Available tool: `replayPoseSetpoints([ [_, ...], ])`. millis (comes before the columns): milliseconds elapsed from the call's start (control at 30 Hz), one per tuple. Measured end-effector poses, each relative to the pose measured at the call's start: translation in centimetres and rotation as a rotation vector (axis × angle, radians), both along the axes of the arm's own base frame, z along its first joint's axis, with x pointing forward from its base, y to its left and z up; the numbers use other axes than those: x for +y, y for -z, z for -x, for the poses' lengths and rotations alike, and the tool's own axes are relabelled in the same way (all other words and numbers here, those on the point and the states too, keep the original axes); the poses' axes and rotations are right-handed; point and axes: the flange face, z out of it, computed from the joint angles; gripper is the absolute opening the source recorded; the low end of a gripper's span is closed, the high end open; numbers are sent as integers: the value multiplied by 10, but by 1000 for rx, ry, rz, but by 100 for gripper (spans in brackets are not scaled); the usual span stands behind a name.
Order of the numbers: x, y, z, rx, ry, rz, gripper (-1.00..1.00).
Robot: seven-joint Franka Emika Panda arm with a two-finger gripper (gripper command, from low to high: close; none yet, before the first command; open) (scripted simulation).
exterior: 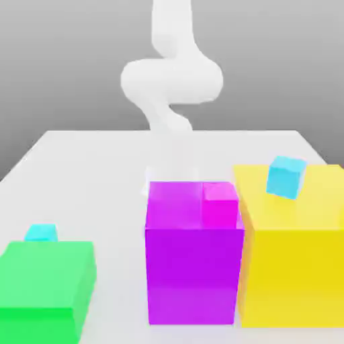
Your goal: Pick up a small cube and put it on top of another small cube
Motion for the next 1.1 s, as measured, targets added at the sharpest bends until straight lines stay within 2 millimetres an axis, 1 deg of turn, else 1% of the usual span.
replayPoseSetpoints([
  [67, -20, 33, -24, 77, 75, -132, 0],
  [133, -39, 70, -45, 157, 169, -261, 0],
  [200, -57, 109, -63, 239, 277, -381, 0],
  [267, -74, 149, -76, 320, 396, -489, 0],
  [367, -98, 210, -88, 436, 595, -630, 0],
  [433, -114, 250, -90, 506, 740, -709, 0],
  [500, -129, 289, -88, 567, 894, -776, 0],
  [567, -144, 325, -82, 617, 1056, -832, 0],
  [667, -173, 374, -65, 663, 1324, -901, 0],
  [767, -198, 414, -40, 673, 1601, -949, 0],
  [833, -215, 436, -20, 655, 1792, -973, 0],
  [900, -231, 453, 1, 615, 1980, -989, 0],
  [967, -246, 465, 23, 553, 2163, -999, 0],
  [1067, -270, 474, 58, 408, 2427, -1011, 0],
  [1100, -270, 474, 58, 408, 2427, -1012, 0],
])
